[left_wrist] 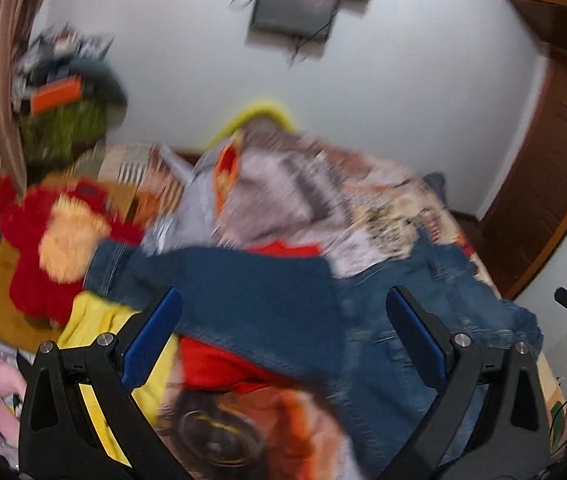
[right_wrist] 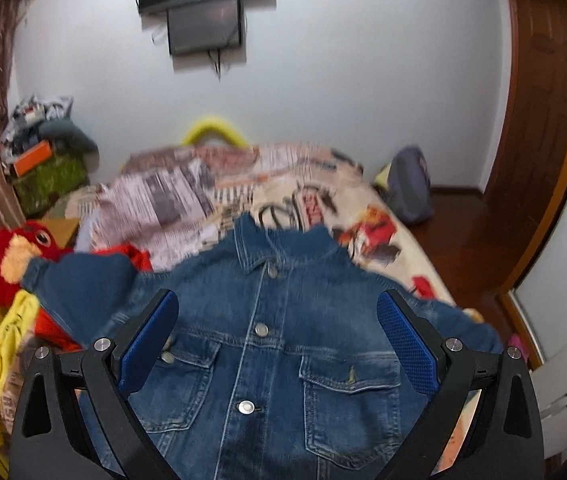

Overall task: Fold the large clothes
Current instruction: 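Grasp the denim jacket sleeve with the left gripper and lift it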

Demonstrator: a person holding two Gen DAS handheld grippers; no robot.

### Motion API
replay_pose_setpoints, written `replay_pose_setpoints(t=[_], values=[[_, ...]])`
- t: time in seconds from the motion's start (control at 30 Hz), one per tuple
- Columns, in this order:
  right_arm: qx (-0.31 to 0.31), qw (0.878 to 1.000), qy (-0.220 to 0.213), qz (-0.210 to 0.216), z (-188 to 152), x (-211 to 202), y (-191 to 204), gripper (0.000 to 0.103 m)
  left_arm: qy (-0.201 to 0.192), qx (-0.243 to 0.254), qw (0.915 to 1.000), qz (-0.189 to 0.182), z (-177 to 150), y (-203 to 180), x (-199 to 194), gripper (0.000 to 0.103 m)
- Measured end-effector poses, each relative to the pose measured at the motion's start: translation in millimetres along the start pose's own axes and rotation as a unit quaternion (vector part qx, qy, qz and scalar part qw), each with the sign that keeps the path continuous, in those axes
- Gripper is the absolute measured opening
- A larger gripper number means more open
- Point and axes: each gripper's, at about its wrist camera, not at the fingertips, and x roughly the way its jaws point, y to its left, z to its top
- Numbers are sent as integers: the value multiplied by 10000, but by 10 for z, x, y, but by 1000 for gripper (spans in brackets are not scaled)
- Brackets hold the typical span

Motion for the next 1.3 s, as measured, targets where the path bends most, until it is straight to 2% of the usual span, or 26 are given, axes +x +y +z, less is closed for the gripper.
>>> replay_pose_setpoints(t=[0.1, 0.17, 0.3, 0.4, 0.6, 0.67, 0.73, 0.83, 0.9, 0.97, 1.0, 1.03, 1.07, 1.13, 1.2, 1.3], values=[[-36, 9994, 338, -76, -59, 249, -6, 99, 636, -480, 9967, -157, -49, 423, 354, 103], [-64, 9984, 552, -49, -100, 397, -4, 99, 977, -909, 9907, -275, -114, 687, 555, 102], [-44, 9966, 824, 49, -176, 601, -19, 99, 1384, -1688, 9739, -629, -244, 1107, 880, 95], [-63, 9953, 962, 31, -198, 752, -4, 99, 1581, -2135, 9595, -935, -335, 1295, 1111, 94], [-48, 9936, 1133, 1, -215, 928, -11, 99, 1791, -2739, 9365, -1260, -445, 1495, 1517, 90], [-58, 9933, 1151, -18, -216, 960, -13, 99, 1862, -2833, 9324, -1252, -466, 1532, 1642, 90], [-62, 9931, 1170, -32, -209, 981, -17, 99, 1983, -2894, 9301, -1090, -481, 1570, 1785, 89], [-62, 9928, 1191, -98, -211, 1003, -23, 99, 1885, -2975, 9326, -794, -443, 1623, 1911, 85], [-37, 9924, 1226, -118, -218, 1014, -32, 99, 1700, -2913, 9400, -517, -366, 1630, 1939, 75], [-13, 9918, 1269, -154, -227, 1017, -41, 99, 1550, -2734, 9491, -218, -280, 1642, 1988, 57], [-9, 9916, 1285, -169, -229, 1011, -47, 99, 1458, -2623, 9539, -48, -233, 1623, 2003, 53], [-8, 9915, 1290, -183, -229, 996, -50, 99, 1378, -2531, 9574, 150, -190, 1605, 2014, 44], [-9, 9915, 1284, -199, -227, 982, -46, 99, 1343, -2433, 9601, 313, -144, 1579, 2025, 30], [-37, 9917, 1264, -247, -214, 936, -43, 99, 1237, -2098, 9666, 797, -14, 1488, 1992, 12], [-92, 9917, 1249, -284, -202, 888, -29, 99, 1135, -1810, 9713, 1045, 118, 1383, 1922, 9], [-201, 9925, 1165, -326, -158, 792, 7, 99, 699, -1495, 9803, 1083, 335, 1225, 1612, 7]])
